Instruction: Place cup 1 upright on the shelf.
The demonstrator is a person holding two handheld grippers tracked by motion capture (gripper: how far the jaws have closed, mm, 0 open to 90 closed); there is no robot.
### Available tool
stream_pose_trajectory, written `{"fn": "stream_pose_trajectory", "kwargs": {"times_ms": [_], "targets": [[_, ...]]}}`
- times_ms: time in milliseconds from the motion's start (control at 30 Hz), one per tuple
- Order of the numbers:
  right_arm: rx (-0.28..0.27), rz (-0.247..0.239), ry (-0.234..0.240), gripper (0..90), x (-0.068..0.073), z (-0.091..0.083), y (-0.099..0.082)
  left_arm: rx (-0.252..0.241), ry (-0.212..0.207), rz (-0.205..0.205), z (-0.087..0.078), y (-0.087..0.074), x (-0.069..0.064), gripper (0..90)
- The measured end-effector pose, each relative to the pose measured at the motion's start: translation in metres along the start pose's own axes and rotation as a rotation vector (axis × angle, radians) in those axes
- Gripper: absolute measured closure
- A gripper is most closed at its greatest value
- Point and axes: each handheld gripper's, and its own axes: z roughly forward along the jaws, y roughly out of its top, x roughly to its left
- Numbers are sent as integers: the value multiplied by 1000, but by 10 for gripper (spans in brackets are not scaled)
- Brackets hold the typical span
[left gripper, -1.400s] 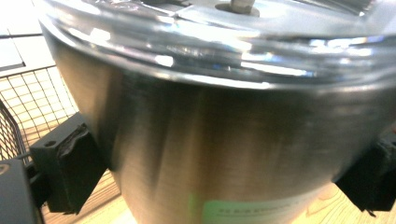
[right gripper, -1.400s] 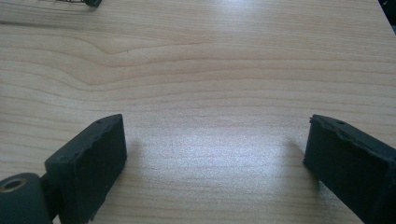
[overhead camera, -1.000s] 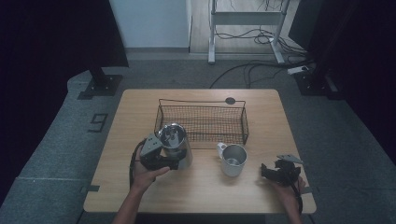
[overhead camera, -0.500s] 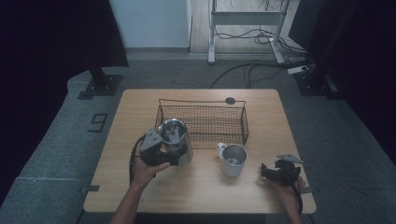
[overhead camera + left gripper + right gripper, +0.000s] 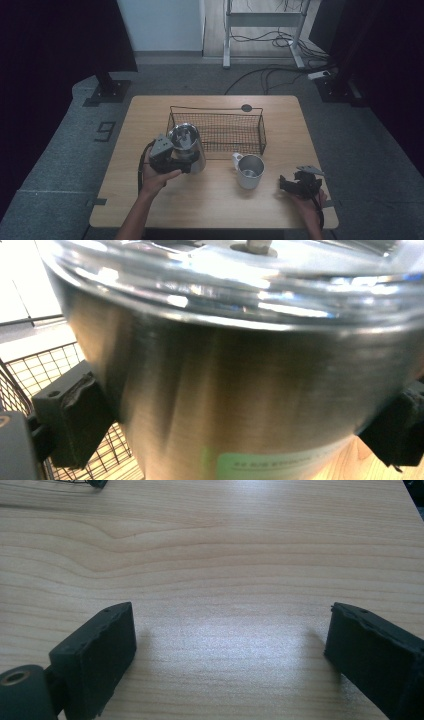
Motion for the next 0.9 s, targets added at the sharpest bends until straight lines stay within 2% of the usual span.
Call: {"fn": "stream_pose_trajectory", "kwargs": {"times_ms": [133,900], "targets": [[0,0,0,57,0,0,0,-4,-12,-4,0,3,1,42],[-1,0,0,58,0,0,0,-3,9,5,4,22,7,42]]}}
